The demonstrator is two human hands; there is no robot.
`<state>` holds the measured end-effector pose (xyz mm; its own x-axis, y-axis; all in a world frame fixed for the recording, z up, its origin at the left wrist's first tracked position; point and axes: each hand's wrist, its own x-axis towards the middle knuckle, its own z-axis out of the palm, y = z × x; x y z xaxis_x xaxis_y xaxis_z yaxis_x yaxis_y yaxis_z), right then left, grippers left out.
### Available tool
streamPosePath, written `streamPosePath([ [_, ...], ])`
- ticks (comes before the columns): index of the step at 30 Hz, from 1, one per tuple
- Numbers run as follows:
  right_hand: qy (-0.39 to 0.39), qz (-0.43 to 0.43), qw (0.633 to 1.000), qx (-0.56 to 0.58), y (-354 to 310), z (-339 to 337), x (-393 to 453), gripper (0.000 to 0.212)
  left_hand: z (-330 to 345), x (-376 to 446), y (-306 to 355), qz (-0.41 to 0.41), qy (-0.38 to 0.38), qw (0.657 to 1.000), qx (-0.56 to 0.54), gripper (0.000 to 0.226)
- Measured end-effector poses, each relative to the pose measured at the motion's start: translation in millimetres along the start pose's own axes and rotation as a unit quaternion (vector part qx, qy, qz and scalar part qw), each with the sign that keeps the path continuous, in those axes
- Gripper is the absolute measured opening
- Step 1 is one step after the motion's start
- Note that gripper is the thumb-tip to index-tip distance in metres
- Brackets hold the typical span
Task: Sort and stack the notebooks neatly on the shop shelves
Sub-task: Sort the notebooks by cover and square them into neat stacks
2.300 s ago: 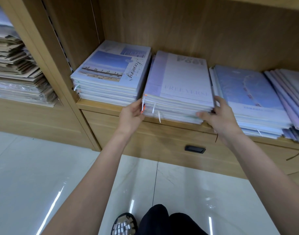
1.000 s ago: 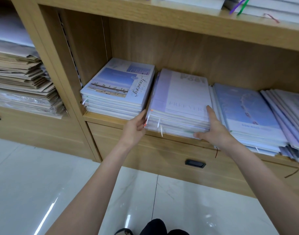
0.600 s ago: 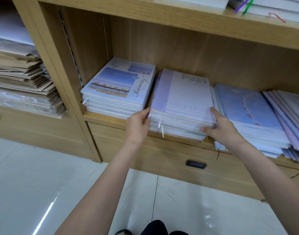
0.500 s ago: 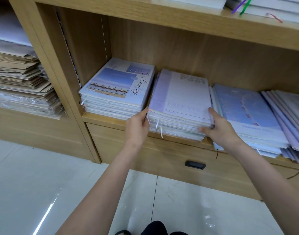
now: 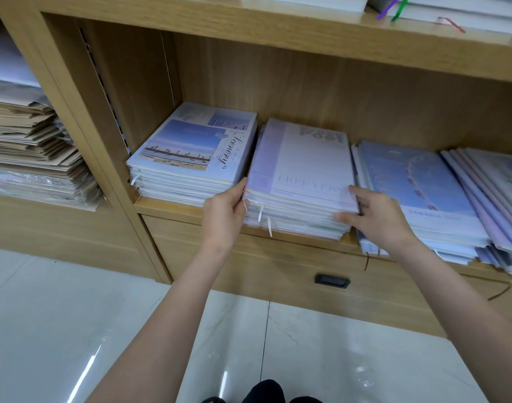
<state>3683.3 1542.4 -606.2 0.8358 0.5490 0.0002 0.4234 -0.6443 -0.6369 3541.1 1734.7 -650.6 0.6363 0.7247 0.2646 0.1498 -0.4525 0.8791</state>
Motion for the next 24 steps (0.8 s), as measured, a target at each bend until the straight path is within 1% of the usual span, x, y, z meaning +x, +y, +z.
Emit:
streamPosePath([
  [5,0.002,-0.017,1.0,0.001,3,0,-1,0.069,3,-5,1,0.045,0.043,0.994,0.094,0.036],
  [8,-0.002,-0.033,0.999,-0.013,3,0,-2,0.066,6,-7,1,0.045,0.058,0.993,0.094,0.035],
  [10,-0.002,-0.031,0.999,0.017,9,1,-4,0.066,6,-9,-3,0.03,0.065,0.995,0.062,0.036],
  [12,-0.012,-0.017,0.997,0.076,16,7,-11,0.074,4,-15,-10,0.001,0.039,0.999,0.007,0.047],
  [14,-0.022,-0.007,0.993,0.12,21,19,-20,0.092,2,-24,-18,-0.029,-0.005,1.0,-0.011,0.061],
  [15,-0.014,-0.007,0.992,0.126,22,25,-23,0.1,3,-28,-20,-0.046,-0.024,0.999,-0.013,0.065],
  [17,0.018,-0.03,0.996,0.086,22,34,-22,0.113,8,-31,-21,-0.088,-0.047,0.995,-0.024,0.066],
  [18,0.034,-0.041,0.997,0.053,20,36,-21,0.116,10,-29,-20,-0.115,-0.055,0.991,-0.036,0.064],
  [20,0.062,-0.05,0.997,-0.006,19,40,-23,0.114,12,-24,-13,-0.161,-0.064,0.983,-0.054,0.053],
  [22,0.085,-0.051,0.994,-0.044,19,45,-26,0.109,11,-20,-8,-0.185,-0.063,0.977,-0.082,0.039],
  [24,0.094,-0.049,0.992,-0.061,19,48,-29,0.103,13,-23,-2,-0.184,-0.066,0.974,-0.111,0.047],
])
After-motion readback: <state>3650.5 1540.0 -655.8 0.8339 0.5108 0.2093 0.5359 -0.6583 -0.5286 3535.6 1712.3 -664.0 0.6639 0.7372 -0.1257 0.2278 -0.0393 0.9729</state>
